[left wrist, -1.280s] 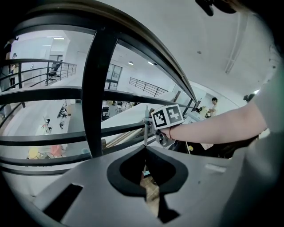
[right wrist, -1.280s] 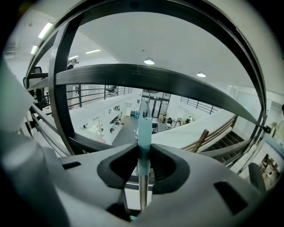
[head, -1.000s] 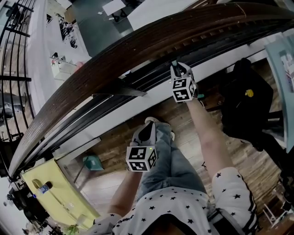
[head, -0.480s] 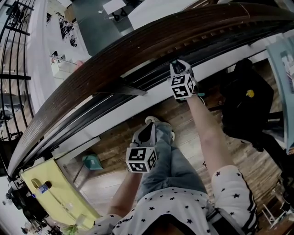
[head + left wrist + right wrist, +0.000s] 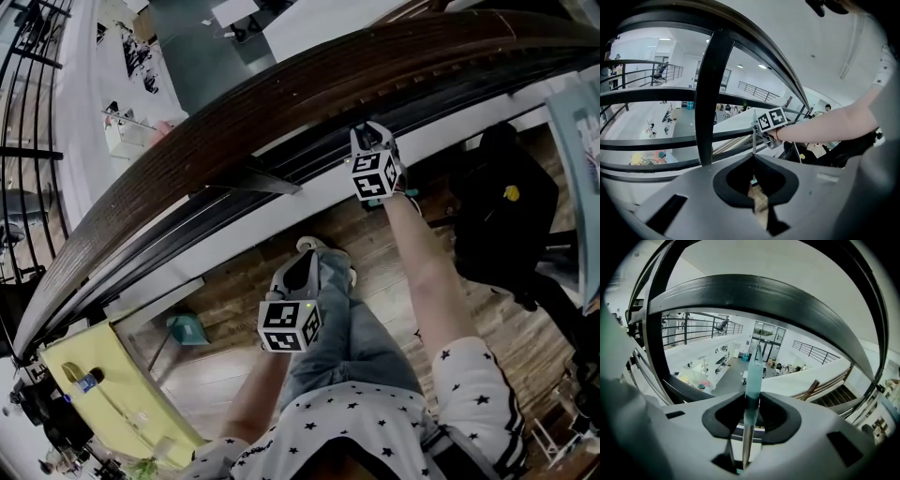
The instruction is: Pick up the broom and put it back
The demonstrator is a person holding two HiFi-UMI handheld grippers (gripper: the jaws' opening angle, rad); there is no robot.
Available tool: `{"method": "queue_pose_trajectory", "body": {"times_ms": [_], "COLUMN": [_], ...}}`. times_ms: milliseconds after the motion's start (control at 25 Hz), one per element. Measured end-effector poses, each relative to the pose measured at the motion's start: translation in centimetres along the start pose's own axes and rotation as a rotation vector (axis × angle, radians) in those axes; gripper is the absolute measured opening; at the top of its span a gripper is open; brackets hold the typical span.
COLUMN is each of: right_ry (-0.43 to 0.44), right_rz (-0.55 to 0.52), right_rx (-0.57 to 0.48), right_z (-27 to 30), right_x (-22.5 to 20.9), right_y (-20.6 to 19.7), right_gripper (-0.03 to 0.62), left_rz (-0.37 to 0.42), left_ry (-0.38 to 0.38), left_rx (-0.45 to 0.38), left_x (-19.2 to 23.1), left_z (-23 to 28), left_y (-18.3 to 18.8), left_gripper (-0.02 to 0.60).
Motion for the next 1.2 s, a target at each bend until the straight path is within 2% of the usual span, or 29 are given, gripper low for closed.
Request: {"method": "queue_pose_trajectory", "body": {"times_ms": [160,560,800,1080,1200], "right_ry": [0.026,0.023,0.03,0.031,0.027], "right_rz": [0.005,0.036,0.072,0.168,0.168], "right_rx": [0.021,-0.004,-0.029,-0.108,-0.133], "right_z": [0.1,-2.5,-6.2,-12.2,-15.1], "right_x": [0.1,0.2,0.4,1.1,1.5], "right_y": [-0.3,0.2,0.6,1.3,1.6], "right_gripper": [0.158,0.165,0.14,0.079,0.055], "left_rz": [-0.001,-0.006,-0.004,0.003,0.011], "left_ry": [-0.002,-0.012,-0.028,-0.048,-0.056], "left_rx": [-0.004,-0.024,-0.038,-0.055,-0.058], "left_x": [-0.1,-0.8,-1.8,-2.8,-3.3], "left_z": [0.2,-0.3,-0.8,-2.1,-2.6], "left_y": [0.1,0.8,1.1,1.7,1.8], "left_gripper": [0.011,0.011,0.011,0.011,0.011]}}
Point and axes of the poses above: the fingertips, and each gripper's own axes: z forward along the fingers, x to its left, y out of its top, the point moved 4 cm from there along -z, backward along the fingers, and after that the axes turned 3 degrees about -z, right-handed, at the moved point
